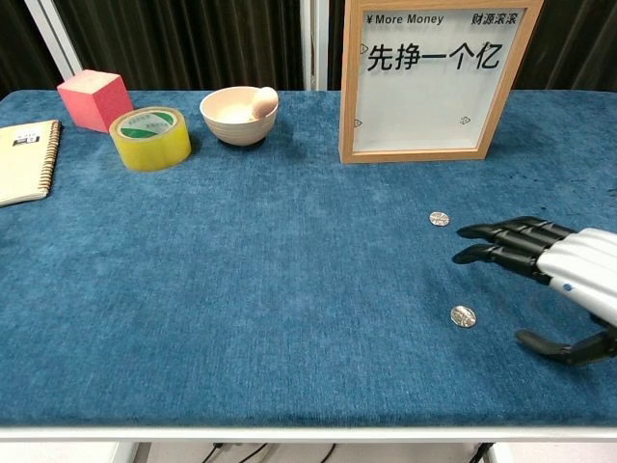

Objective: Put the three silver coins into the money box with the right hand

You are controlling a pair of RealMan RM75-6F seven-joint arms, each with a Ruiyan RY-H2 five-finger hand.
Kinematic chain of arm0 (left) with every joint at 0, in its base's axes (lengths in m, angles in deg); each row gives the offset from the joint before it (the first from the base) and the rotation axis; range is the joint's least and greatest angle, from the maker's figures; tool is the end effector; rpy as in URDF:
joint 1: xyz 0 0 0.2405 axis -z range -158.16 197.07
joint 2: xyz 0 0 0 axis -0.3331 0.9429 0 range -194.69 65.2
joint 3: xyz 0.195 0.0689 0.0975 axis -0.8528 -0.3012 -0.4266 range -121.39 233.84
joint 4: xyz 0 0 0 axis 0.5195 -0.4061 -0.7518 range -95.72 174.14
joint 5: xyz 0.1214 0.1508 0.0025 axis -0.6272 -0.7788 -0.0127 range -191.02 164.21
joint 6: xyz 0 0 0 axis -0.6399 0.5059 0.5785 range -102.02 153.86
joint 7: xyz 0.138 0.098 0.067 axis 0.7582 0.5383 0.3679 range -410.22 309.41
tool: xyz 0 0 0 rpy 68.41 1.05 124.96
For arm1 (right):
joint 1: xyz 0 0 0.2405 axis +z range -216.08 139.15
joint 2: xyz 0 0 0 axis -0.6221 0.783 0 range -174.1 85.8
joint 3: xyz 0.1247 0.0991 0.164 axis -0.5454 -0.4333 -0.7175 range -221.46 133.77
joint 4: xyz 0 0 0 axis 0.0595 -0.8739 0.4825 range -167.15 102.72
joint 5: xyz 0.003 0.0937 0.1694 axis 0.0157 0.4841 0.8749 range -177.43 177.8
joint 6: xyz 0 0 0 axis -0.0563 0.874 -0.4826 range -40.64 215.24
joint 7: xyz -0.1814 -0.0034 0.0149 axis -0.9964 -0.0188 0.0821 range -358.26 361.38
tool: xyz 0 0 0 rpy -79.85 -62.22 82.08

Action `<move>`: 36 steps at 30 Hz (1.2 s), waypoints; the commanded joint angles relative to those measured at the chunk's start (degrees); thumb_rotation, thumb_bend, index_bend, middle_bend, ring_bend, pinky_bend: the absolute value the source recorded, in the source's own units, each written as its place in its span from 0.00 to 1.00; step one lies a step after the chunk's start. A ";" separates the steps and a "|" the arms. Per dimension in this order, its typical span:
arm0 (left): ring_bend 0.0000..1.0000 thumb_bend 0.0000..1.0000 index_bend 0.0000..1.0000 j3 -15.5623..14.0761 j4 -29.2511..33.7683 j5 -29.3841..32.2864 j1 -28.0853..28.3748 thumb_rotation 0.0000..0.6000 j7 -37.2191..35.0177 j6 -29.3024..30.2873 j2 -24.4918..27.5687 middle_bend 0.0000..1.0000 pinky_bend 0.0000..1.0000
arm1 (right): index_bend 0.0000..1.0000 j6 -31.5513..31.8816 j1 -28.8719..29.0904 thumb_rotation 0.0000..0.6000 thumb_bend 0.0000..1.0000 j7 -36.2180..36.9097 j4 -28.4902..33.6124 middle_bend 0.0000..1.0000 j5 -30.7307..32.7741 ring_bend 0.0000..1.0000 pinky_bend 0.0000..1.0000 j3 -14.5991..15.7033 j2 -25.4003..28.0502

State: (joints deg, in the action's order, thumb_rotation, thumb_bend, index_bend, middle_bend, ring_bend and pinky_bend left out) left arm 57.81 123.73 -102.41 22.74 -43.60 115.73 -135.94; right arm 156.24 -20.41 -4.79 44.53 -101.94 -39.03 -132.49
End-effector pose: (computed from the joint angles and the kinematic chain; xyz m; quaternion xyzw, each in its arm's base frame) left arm -0.2863 0.2041 0.1434 -0.6144 -0.3276 -0.3683 0.6161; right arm -0.2037 -0.2175 -0.0253 0.7954 -0.3220 0.3710 0.3549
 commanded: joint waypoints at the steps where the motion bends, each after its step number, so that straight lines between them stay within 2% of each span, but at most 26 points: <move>1: 0.00 0.07 0.03 0.00 0.11 0.34 -0.07 1.00 -0.36 -0.26 0.14 0.02 0.00 | 0.17 0.54 0.63 1.00 0.33 0.74 -1.42 0.00 -0.50 0.00 0.00 0.15 -1.48; 9: 0.00 0.07 0.03 0.07 -0.18 0.95 -0.23 1.00 -1.80 -0.58 0.45 0.02 0.00 | 0.32 1.56 1.18 1.00 0.33 1.19 -3.22 0.00 -0.36 0.00 0.00 0.28 -2.93; 36: 0.00 0.06 0.04 0.31 -0.34 1.54 -0.23 1.00 -2.99 -1.08 0.56 0.02 0.00 | 0.33 1.39 1.82 1.00 0.33 1.34 -3.42 0.00 1.29 0.00 0.00 1.97 -3.30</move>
State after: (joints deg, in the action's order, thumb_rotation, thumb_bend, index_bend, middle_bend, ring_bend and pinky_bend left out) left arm 58.13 123.39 -100.86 22.51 -46.59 114.65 -135.38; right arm 157.64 -18.60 -3.45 41.10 -100.65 -37.06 -135.79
